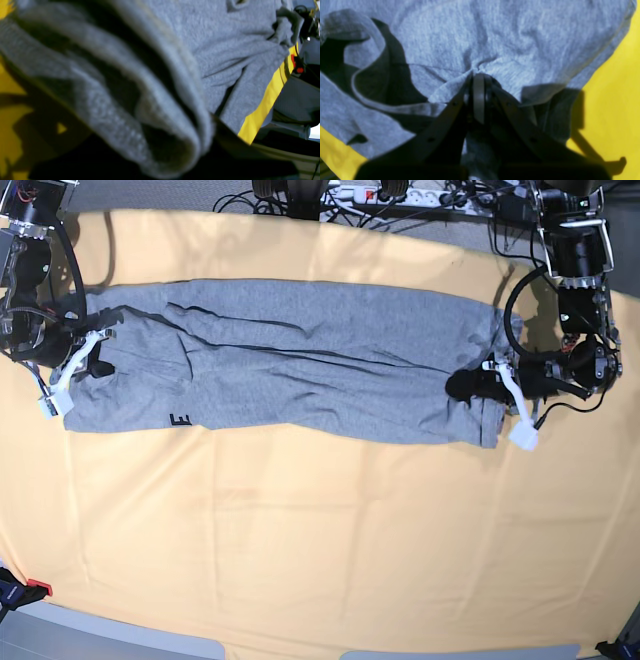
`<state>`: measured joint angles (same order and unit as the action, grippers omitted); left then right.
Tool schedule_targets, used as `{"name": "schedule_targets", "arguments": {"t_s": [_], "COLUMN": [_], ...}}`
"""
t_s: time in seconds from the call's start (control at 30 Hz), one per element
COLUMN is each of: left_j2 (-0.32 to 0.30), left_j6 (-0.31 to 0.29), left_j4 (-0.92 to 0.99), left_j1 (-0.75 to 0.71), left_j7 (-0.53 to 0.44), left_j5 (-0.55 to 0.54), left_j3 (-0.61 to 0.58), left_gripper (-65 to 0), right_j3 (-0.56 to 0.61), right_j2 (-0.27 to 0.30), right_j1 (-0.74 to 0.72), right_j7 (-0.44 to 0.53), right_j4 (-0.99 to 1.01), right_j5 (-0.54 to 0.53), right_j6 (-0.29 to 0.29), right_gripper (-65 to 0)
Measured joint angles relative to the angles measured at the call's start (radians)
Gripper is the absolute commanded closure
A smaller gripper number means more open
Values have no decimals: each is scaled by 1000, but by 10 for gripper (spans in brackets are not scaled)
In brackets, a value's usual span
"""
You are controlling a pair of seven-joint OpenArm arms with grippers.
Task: Layout the t-shirt on the table in an organized manner, then fold the t-shirt properly
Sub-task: 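Hold the strip end with the left gripper and tighten the grip, then lift the strip end with the left gripper and fold it toward the right gripper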
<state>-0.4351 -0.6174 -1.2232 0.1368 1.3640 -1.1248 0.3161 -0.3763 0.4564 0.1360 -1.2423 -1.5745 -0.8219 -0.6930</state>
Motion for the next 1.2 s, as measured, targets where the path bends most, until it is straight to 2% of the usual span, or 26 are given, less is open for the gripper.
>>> {"name": "schedule_targets", "arguments": {"t_s": [0.4, 0.63, 0.7, 0.87, 1.03, 1.2], "left_j2": [-109, -111, -111, -114, -113, -101], "left_j6": [-19, -65, -72, -73, -73, -76], "left_j4": [3, 6, 8, 8, -16, -193], "left_j1": [-4, -6, -9, -9, -12, -13], "left_j7": [14, 23, 26, 47, 48, 51], "left_j5": [7, -70, -119, -327, -324, -324], "left_j3": [31, 31, 32, 32, 32, 32], "left_gripper": [0, 0, 0, 0, 0, 0], "right_j3": [8, 8, 8, 8, 8, 8], "right_j2": [-8, -8, -8, -8, -8, -8], "right_j1": [11, 16, 15, 16, 16, 16], "right_j7": [-29, -30, -30, -30, -31, -31], "right_j4": [-74, -122, -160, -248, -259, -259], "right_j5": [-24, -89, -101, -103, -103, -103], "right_j6": [0, 0, 0, 0, 0, 0], "right_gripper": [0, 0, 0, 0, 0, 0]}}
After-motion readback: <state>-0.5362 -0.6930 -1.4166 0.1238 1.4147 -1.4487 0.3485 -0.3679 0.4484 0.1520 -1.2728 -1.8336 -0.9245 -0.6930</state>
